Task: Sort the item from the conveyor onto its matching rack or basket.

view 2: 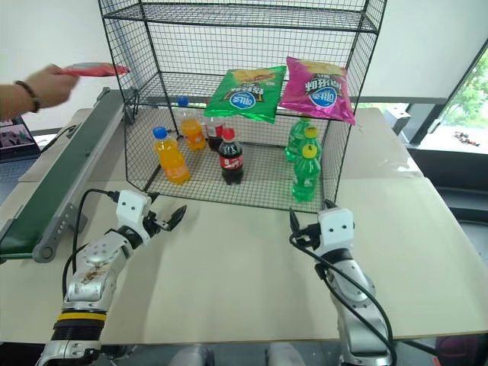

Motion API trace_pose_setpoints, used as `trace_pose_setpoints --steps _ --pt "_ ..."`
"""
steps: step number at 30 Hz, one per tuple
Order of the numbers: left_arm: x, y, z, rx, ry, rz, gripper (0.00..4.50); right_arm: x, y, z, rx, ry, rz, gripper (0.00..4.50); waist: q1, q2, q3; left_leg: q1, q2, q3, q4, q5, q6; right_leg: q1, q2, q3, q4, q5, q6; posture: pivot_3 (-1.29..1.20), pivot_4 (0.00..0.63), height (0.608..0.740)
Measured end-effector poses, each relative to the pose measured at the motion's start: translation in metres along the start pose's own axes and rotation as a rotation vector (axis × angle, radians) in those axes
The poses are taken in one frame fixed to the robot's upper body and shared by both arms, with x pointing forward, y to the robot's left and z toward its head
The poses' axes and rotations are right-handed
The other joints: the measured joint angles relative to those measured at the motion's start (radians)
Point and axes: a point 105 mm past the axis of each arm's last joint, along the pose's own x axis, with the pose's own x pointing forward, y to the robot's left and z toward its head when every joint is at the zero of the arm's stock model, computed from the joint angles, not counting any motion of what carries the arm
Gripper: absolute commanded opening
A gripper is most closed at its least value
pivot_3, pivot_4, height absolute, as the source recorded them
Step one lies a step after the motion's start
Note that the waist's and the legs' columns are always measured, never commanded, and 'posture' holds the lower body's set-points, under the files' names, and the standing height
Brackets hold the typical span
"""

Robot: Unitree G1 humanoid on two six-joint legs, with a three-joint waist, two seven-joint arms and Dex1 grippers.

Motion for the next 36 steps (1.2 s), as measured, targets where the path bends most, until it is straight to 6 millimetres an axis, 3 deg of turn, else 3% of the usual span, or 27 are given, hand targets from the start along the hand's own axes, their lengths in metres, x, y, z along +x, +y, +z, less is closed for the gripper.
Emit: trace_pose_setpoints --steps 12,18,23,27,31,33,36 --pt "-0.007 0.003 0.001 -0.031 -0.018 0.005 4.48 0.002 0.003 0.000 0.000 -0.002 0.026 4.50 -0.001 0.000 0.000 0.000 0.000 0.000 0.000 0.000 0.000 0.000 0.000 0.000 0.000 0.000 0.000 0.00 0.150 0.738" --pt "-0.033 0.010 0.009 -0.101 -0.017 -0.029 4.48 0.017 0.009 0.011 0.028 -0.048 0.133 4.50 -0.006 0.000 0.001 0.000 0.000 0.000 -0.001 0.000 0.000 0.000 0.000 0.000 0.000 0.000 0.000 0.00 0.150 0.738" --pt "-0.072 0.022 0.017 -0.367 -0.023 0.022 4.48 0.024 0.031 0.037 0.093 -0.141 0.362 4.50 -0.012 0.000 0.001 0.000 0.001 0.000 -0.001 0.000 0.001 0.000 0.000 -0.001 0.000 -0.001 0.000 0.00 0.150 0.738" --pt "-0.105 0.038 0.022 -0.656 -0.084 0.130 4.48 0.018 0.050 0.048 0.160 -0.148 0.564 4.50 -0.009 -0.001 0.002 0.000 0.001 -0.002 0.000 -0.001 0.001 0.001 -0.001 -0.004 0.000 -0.001 0.000 0.00 0.150 0.738" --pt "-0.139 0.056 0.030 -0.928 -0.230 0.251 4.48 0.008 0.066 0.080 0.160 -0.192 0.845 4.50 -0.014 -0.002 0.004 0.000 0.001 -0.004 0.001 -0.001 0.001 0.002 -0.002 -0.005 0.000 -0.001 0.000 0.00 0.150 0.738" --pt "-0.151 0.064 0.035 -1.018 -0.289 0.293 4.48 0.003 0.072 0.096 0.147 -0.231 0.959 4.50 -0.011 -0.002 0.004 0.001 0.001 -0.008 0.001 -0.001 0.001 0.001 -0.001 -0.008 0.000 -0.002 -0.001 0.00 0.150 0.738" --pt "-0.166 0.071 0.035 -1.107 -0.333 0.352 4.48 -0.001 0.081 0.107 0.142 -0.254 1.069 4.50 -0.008 -0.002 0.004 0.002 0.000 -0.011 0.001 -0.001 0.001 0.001 -0.001 -0.011 -0.001 -0.004 -0.003 0.00 0.150 0.738"
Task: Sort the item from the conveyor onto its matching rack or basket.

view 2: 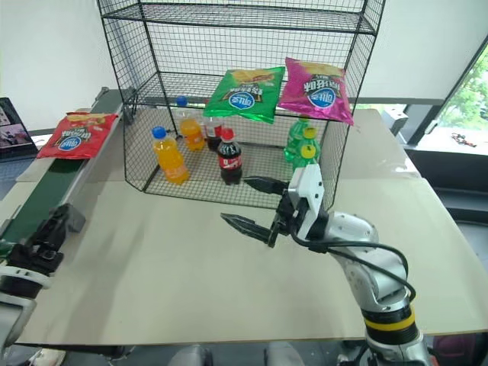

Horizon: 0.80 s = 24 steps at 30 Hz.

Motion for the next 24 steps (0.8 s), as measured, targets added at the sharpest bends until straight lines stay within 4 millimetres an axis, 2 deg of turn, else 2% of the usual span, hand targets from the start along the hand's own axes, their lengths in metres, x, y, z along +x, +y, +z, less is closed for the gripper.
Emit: trace_pose_setpoints --steps 5,10,15,18,24 --pt "-0.025 0.016 0.021 -0.155 -0.090 0.057 4.48 0.011 0.002 0.007 -0.004 -0.013 0.125 4.50 0.004 0.000 0.000 0.000 0.000 -0.001 -0.001 0.000 0.000 -0.001 0.000 -0.001 0.000 -0.003 -0.005 0.00 0.150 0.738" --pt "-0.037 0.021 0.031 -0.196 -0.139 0.073 4.48 0.017 0.003 0.011 -0.013 -0.026 0.188 4.50 0.012 0.000 0.000 -0.001 0.000 -0.002 0.000 0.001 -0.002 0.000 -0.001 -0.003 -0.001 -0.004 -0.008 0.00 0.150 0.738" --pt "-0.044 0.026 0.041 -0.224 -0.192 0.106 4.48 0.022 0.007 0.015 -0.024 -0.055 0.246 4.50 0.010 0.001 0.001 -0.001 0.000 -0.002 -0.001 0.001 -0.002 0.000 -0.001 -0.004 -0.002 -0.004 -0.009 0.00 0.150 0.738" --pt "-0.046 0.036 0.042 -0.253 -0.210 0.151 4.48 0.023 0.011 0.016 -0.022 -0.067 0.283 4.50 0.009 0.002 0.001 -0.001 0.000 -0.002 -0.001 0.001 -0.002 -0.001 -0.001 -0.004 -0.002 -0.004 -0.009 0.00 0.150 0.738" --pt "-0.041 0.042 0.045 -0.285 -0.223 0.177 4.48 0.026 0.012 0.021 -0.053 -0.078 0.326 4.50 0.010 0.002 0.001 -0.001 0.000 -0.002 -0.001 0.001 -0.002 0.000 -0.001 -0.004 -0.003 -0.004 -0.009 0.00 0.150 0.738"
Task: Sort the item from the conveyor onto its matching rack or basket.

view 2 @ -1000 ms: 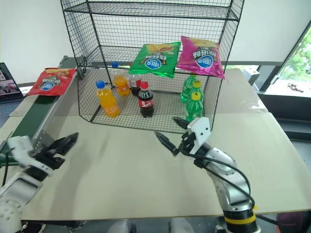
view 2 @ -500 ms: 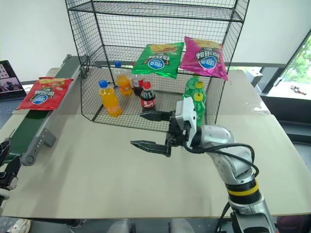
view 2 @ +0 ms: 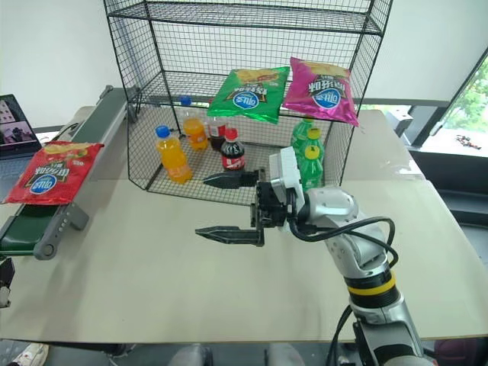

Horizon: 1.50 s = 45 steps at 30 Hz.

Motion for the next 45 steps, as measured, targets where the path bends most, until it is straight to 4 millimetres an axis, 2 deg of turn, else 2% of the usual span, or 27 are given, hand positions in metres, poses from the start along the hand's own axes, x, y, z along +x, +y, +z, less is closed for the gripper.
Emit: trace_pose_setpoints --steps 3,13,22,25,32,33,35,38,40,45 --pt "0.001 0.003 0.000 -0.009 -0.002 0.013 4.48 0.000 0.000 -0.001 0.003 0.001 0.005 4.50 -0.002 0.000 0.000 0.000 0.000 0.000 0.000 0.000 -0.001 0.000 0.000 0.000 -0.002 0.000 0.000 0.00 0.150 0.738" --pt "0.000 0.038 0.010 -0.060 -0.025 0.106 4.48 0.000 0.000 0.000 0.001 0.002 0.008 4.50 -0.002 0.001 0.000 -0.001 0.000 0.000 -0.001 -0.001 -0.002 0.000 -0.001 -0.001 -0.004 0.001 -0.001 0.00 0.150 0.738" --pt "0.004 0.045 0.016 -0.031 -0.006 0.092 4.48 -0.001 0.000 -0.001 0.000 0.010 0.006 4.50 -0.003 0.002 0.001 -0.002 0.000 0.000 -0.001 -0.001 -0.002 0.000 -0.002 -0.004 -0.006 0.001 -0.001 0.00 0.150 0.738" --pt "0.005 0.043 0.022 -0.004 -0.012 0.078 3.64 -0.001 0.000 -0.001 0.000 0.010 0.004 4.50 -0.003 0.003 0.002 -0.002 0.000 -0.001 -0.002 -0.001 -0.002 -0.001 -0.002 -0.004 -0.007 0.001 -0.001 0.00 0.150 0.738" --pt "0.004 0.042 0.029 0.008 -0.014 0.061 0.25 -0.001 -0.001 0.000 -0.003 0.009 -0.005 4.50 -0.003 0.004 0.003 -0.003 0.000 -0.001 -0.002 -0.002 -0.003 -0.001 -0.003 -0.005 -0.007 0.001 -0.001 0.00 0.150 0.738" --pt "0.004 0.042 0.029 0.010 -0.010 0.059 0.10 0.000 -0.001 0.000 -0.004 0.009 -0.008 4.50 -0.003 0.004 0.003 -0.003 0.000 -0.001 -0.002 -0.002 -0.003 -0.001 -0.003 -0.005 -0.007 0.001 -0.001 0.00 0.150 0.738" --pt "0.005 0.038 0.029 0.020 0.001 0.050 0.10 0.000 -0.001 0.001 -0.007 0.008 -0.018 4.50 -0.003 0.004 0.003 -0.003 0.000 -0.001 -0.002 -0.002 -0.003 -0.001 -0.003 -0.005 -0.007 0.001 -0.001 0.00 0.150 0.738" --pt "0.011 0.014 0.026 0.056 0.033 -0.007 0.10 -0.001 -0.003 0.002 -0.012 0.008 -0.056 4.50 -0.001 0.003 0.003 -0.003 0.000 -0.002 -0.002 -0.002 -0.004 -0.001 -0.003 -0.006 -0.007 0.001 -0.001 0.00 0.150 0.738" --pt "0.018 -0.014 0.019 0.095 0.076 -0.080 0.10 -0.004 -0.006 0.002 -0.014 0.007 -0.105 4.50 0.003 0.002 0.004 -0.004 0.000 -0.002 -0.002 -0.003 -0.006 -0.001 -0.005 -0.007 -0.007 0.001 -0.001 0.00 0.150 0.738" --pt "0.041 -0.126 -0.023 0.208 0.209 -0.471 0.10 -0.019 -0.023 0.007 -0.039 0.004 -0.336 4.50 0.020 0.002 0.004 -0.006 -0.003 -0.003 -0.001 -0.001 -0.010 -0.001 -0.007 -0.009 -0.008 0.003 0.000 0.00 0.150 0.738"
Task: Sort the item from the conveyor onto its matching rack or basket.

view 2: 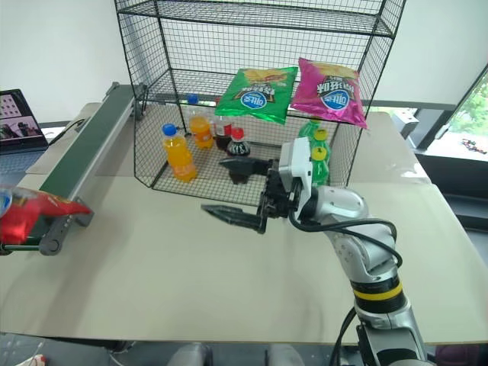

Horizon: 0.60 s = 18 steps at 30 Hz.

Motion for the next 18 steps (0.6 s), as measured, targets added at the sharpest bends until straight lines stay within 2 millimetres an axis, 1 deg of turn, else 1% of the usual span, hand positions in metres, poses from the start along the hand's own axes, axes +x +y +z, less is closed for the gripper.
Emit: trace_pose_setpoints --steps 2,3,5,8,10,11,12,14,17,18 --pt "0.029 -0.035 -0.010 0.007 0.041 -0.147 0.10 -0.004 -0.004 0.000 -0.020 0.002 -0.086 4.50 0.008 0.000 -0.001 -0.001 -0.002 -0.002 0.000 0.001 0.000 0.001 0.000 0.000 -0.001 0.001 0.001 0.00 0.150 0.738" --pt "0.040 -0.049 -0.016 0.006 0.061 -0.203 0.10 -0.003 -0.005 0.001 -0.027 -0.002 -0.113 4.50 0.007 0.001 -0.001 -0.002 -0.002 -0.002 0.000 0.002 0.001 0.000 0.000 0.001 -0.001 0.003 0.005 0.00 0.150 0.738" --pt "0.058 -0.068 -0.028 -0.021 0.107 -0.275 0.10 -0.007 -0.008 0.002 -0.047 0.000 -0.178 4.50 0.006 0.004 -0.002 -0.005 -0.004 -0.002 0.000 0.003 0.002 0.001 -0.001 0.001 -0.001 0.005 0.010 0.00 0.150 0.738" --pt "0.092 -0.100 -0.050 -0.111 0.190 -0.402 0.10 -0.007 -0.015 0.005 -0.082 -0.014 -0.303 4.50 0.005 0.004 -0.002 -0.008 -0.004 -0.009 0.000 0.004 0.001 0.000 0.002 0.000 -0.001 0.006 0.011 0.00 0.150 0.738" --pt "0.111 -0.112 -0.063 -0.167 0.253 -0.447 0.10 -0.009 -0.020 0.010 -0.141 -0.018 -0.385 4.50 0.003 0.005 -0.002 -0.008 -0.005 -0.011 0.000 0.004 0.001 0.000 0.002 0.000 -0.001 0.006 0.011 0.00 0.150 0.738" --pt "0.118 -0.115 -0.067 -0.185 0.274 -0.454 0.10 -0.010 -0.022 0.012 -0.160 -0.018 -0.414 4.50 0.003 0.005 -0.002 -0.008 -0.005 -0.011 0.000 0.004 0.001 0.000 0.002 0.000 0.000 0.006 0.011 0.00 0.150 0.738" --pt "0.134 -0.119 -0.073 -0.234 0.299 -0.474 0.10 -0.014 -0.024 0.014 -0.188 -0.012 -0.467 4.50 0.006 0.005 -0.002 -0.009 -0.006 -0.014 0.000 0.005 0.000 0.000 0.003 -0.001 0.000 0.006 0.011 0.00 0.150 0.738" --pt "0.152 -0.125 -0.077 -0.272 0.312 -0.496 0.10 -0.017 -0.024 0.014 -0.205 -0.008 -0.507 4.50 0.006 0.006 -0.002 -0.009 -0.006 -0.015 0.000 0.005 -0.001 0.000 0.004 -0.001 -0.001 0.006 0.011 0.00 0.150 0.738" --pt "0.188 -0.139 -0.084 -0.325 0.308 -0.562 0.10 -0.022 -0.021 0.015 -0.218 -0.014 -0.569 4.50 0.008 0.005 -0.002 -0.010 -0.009 -0.020 0.000 0.006 -0.002 0.000 0.004 -0.002 -0.001 0.006 0.011 0.00 0.150 0.738" --pt "0.194 -0.142 -0.086 -0.327 0.307 -0.576 0.10 -0.022 -0.020 0.017 -0.225 -0.016 -0.581 4.50 0.007 0.006 -0.002 -0.011 -0.011 -0.023 0.000 0.006 -0.002 0.000 0.004 -0.001 -0.001 0.006 0.011 0.00 0.150 0.738"
